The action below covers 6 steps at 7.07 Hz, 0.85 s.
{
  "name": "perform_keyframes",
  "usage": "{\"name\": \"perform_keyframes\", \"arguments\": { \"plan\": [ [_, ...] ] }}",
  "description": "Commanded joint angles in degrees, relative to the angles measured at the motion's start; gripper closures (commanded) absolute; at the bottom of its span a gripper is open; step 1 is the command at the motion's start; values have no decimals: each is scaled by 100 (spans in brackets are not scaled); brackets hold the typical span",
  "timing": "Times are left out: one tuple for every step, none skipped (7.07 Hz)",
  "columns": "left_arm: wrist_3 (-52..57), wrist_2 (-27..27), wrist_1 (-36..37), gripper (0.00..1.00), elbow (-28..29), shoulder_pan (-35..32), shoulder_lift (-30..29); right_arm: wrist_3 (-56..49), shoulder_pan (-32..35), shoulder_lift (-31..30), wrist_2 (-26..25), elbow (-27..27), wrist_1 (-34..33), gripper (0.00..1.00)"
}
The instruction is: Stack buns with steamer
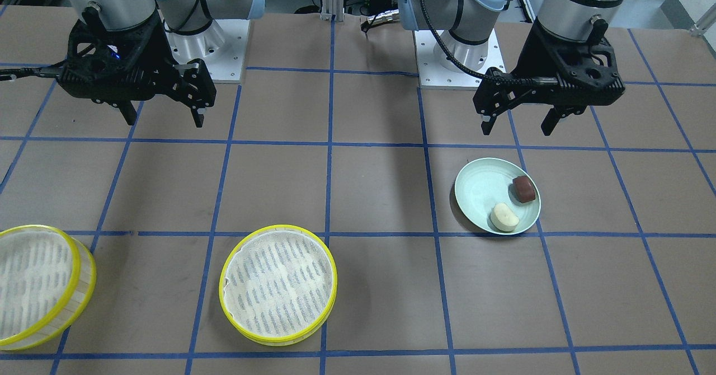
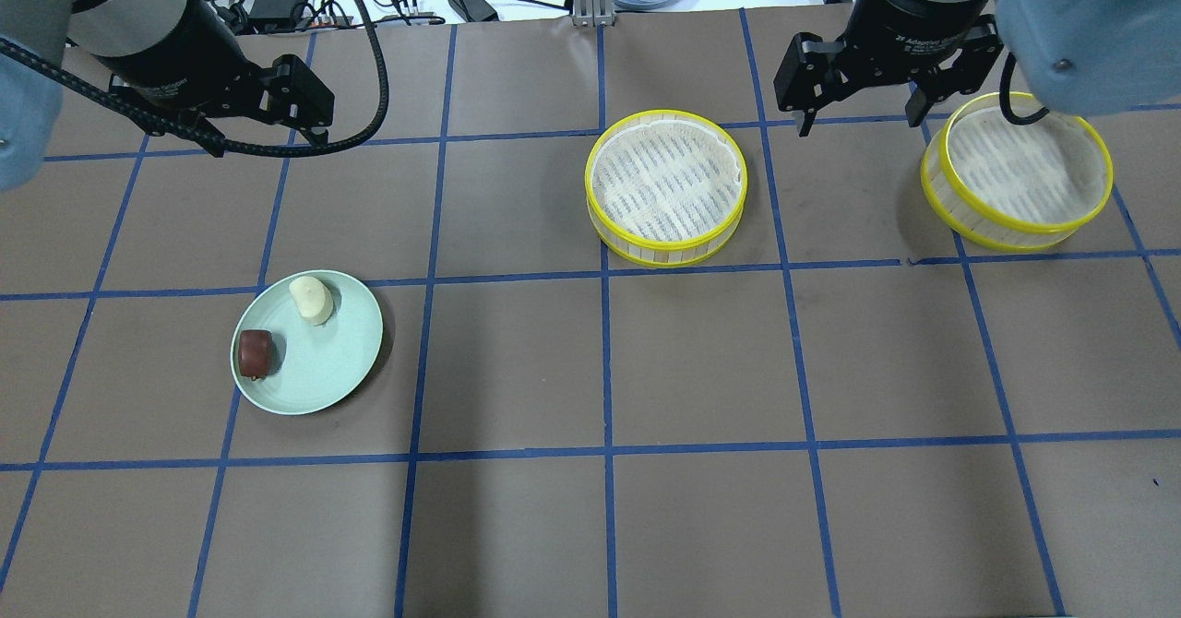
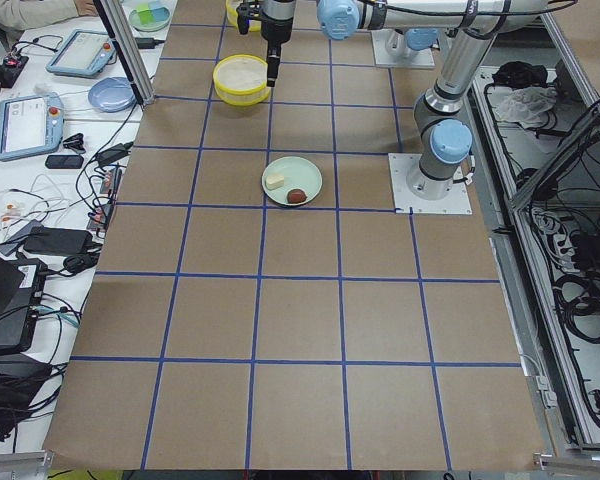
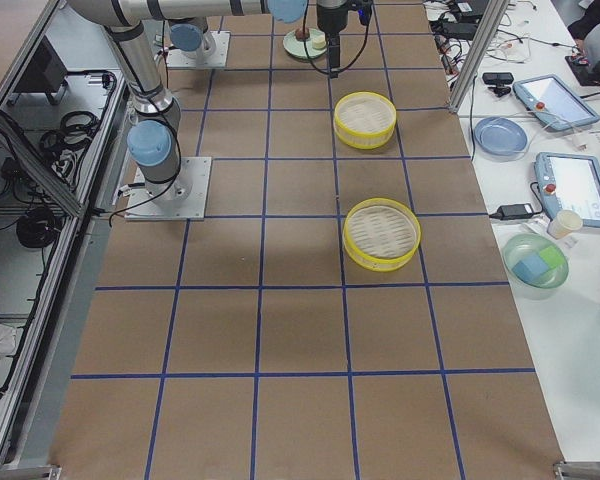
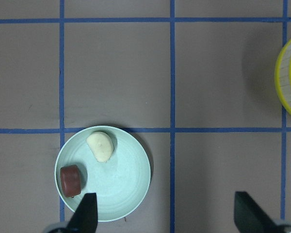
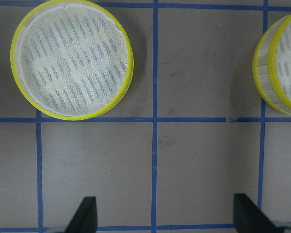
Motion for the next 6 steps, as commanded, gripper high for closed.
{"name": "perform_keyframes", "arguments": {
  "plan": [
    [-2, 30, 0, 0, -30, 35, 0, 12, 0, -13, 1, 0, -9, 0],
    [-2, 22, 0, 0, -31, 62, 0, 12, 0, -13, 1, 0, -9, 0],
    [-2, 30, -44, 0, -39, 62, 9, 12, 0, -13, 1, 0, -9, 0],
    [-11, -39, -166, 0, -39, 53, 44, 12, 0, -4, 1, 0, -9, 0],
    [-11, -49, -150, 0, -39, 71, 53, 12, 0, -13, 1, 0, -9, 0],
    [-20, -23, -158, 0, -48, 79, 35, -40, 0, 13, -17, 0, -53, 0]
  ]
}}
